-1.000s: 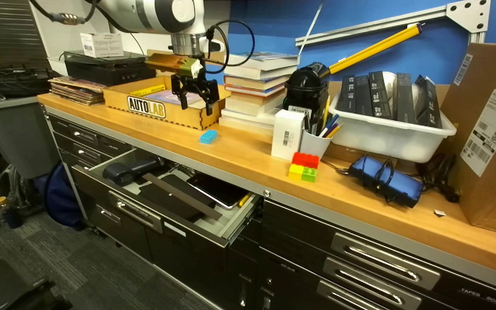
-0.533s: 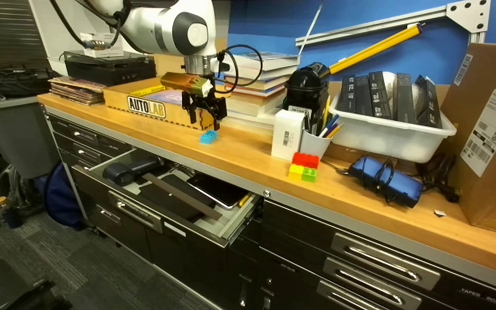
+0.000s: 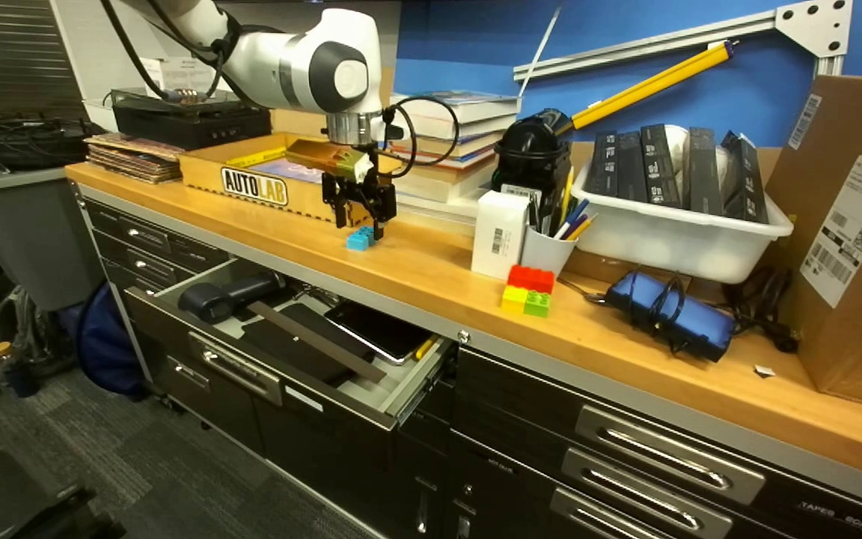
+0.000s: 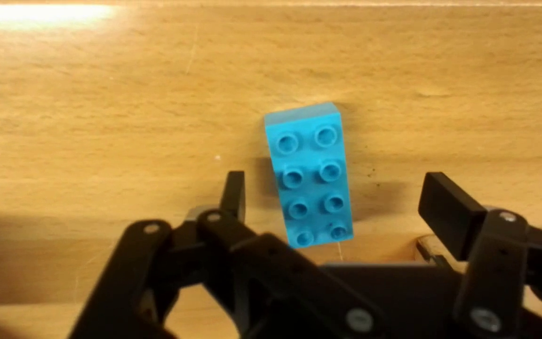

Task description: Put the blue object inside the drawer then close the drawer.

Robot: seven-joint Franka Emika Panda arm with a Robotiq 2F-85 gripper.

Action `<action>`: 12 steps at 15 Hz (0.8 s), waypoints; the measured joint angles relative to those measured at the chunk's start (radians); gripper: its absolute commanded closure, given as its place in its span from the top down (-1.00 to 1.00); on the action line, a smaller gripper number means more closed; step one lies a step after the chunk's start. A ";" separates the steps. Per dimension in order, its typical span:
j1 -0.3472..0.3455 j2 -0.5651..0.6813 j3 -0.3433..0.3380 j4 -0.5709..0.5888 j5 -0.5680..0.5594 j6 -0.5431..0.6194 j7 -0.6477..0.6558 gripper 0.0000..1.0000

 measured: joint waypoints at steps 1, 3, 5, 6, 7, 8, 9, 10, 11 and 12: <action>-0.001 0.001 -0.001 0.000 0.000 0.000 0.003 0.09; -0.002 0.002 -0.004 0.000 0.000 0.000 0.009 -0.23; -0.003 0.002 -0.007 0.000 0.001 0.000 0.014 -0.54; -0.004 0.003 -0.009 -0.001 0.002 0.000 0.019 -0.72; -0.005 0.003 -0.010 -0.002 0.002 0.000 0.025 -0.70; -0.005 0.002 -0.010 -0.002 0.006 0.000 0.030 -0.66; -0.005 0.001 -0.007 -0.002 0.015 -0.001 0.031 -0.66; -0.004 -0.004 -0.001 -0.003 0.030 -0.003 0.029 -0.66; -0.003 -0.012 0.008 -0.006 0.042 -0.006 0.029 -0.66; 0.000 -0.027 0.017 -0.013 0.052 -0.018 0.028 -0.66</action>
